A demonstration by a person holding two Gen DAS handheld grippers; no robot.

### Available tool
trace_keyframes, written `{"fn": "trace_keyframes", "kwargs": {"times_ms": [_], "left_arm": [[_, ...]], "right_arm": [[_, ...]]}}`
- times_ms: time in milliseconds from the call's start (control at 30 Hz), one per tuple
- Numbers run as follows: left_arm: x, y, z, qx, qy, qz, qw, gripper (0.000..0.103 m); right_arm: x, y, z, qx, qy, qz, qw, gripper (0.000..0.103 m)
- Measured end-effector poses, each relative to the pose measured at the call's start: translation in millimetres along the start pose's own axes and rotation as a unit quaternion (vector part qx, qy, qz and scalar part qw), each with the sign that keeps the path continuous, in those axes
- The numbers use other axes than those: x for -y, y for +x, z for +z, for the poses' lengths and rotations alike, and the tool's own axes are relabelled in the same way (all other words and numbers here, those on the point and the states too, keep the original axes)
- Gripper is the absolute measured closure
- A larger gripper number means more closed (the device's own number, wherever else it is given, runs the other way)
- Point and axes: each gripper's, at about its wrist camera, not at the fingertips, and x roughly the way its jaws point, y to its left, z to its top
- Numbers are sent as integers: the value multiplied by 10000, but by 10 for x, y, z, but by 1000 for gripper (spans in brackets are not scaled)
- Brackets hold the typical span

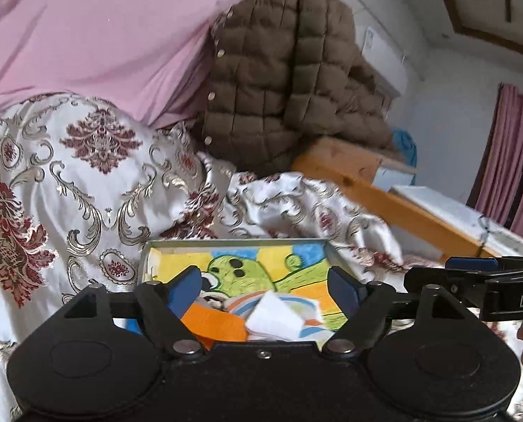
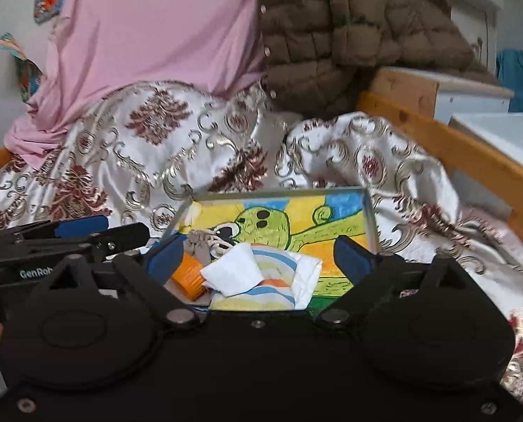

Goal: Organize soft objects
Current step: 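Withdraw both tools from the tray back toward the grey face mask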

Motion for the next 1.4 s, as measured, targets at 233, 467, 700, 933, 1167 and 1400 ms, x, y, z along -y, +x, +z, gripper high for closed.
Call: {"fn": "trace_keyframes", "kwargs": {"times_ms": [233, 467, 700, 933, 1167, 1400], "left_arm": [[193, -566, -92, 161, 105, -206, 9996, 13], [343, -1092, -275, 384, 343, -343, 9981, 4], [447, -1451, -521, 287, 734, -486, 9957, 4], [519, -1694, -784, 89, 1051, -617, 9925, 3], [528, -1792, -1074, -280, 1390, -671, 9876, 3], [464, -1830, -1400, -786, 1532, -638, 9830, 3]], "right_arm": [[-96, -733, -75, 375, -228, 3, 9990, 1], [-166, -1447, -373, 655, -365, -92, 9971, 1], [-277, -2043, -741, 790, -551, -168, 9952, 1], [-374, -2465, -1158, 675, -680, -161, 9953, 1], [-521, -2710, -1655, 93, -760, -310, 9966, 1], [-675, -2728, -2183, -553, -821, -280, 9947, 1]]}}
